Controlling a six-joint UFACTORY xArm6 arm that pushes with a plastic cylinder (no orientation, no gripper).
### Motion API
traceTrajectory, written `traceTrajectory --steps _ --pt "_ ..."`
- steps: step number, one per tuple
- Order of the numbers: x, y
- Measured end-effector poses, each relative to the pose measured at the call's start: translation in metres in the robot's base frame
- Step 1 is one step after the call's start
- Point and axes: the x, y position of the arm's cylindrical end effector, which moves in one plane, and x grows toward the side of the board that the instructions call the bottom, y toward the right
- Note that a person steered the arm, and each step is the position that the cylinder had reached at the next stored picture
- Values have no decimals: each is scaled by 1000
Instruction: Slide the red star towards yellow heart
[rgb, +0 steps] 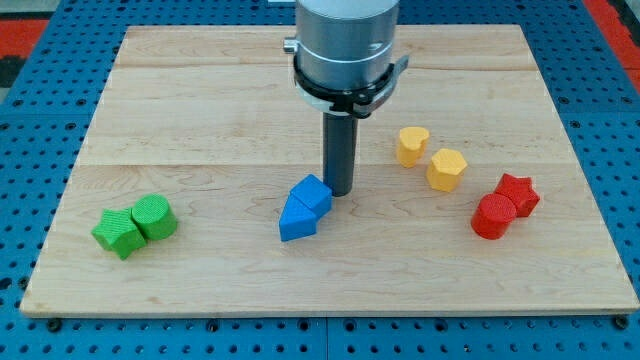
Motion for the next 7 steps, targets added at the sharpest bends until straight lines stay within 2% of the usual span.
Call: traceTrajectory --steps 2,7 --pt "28 -27" --pt "13 -1"
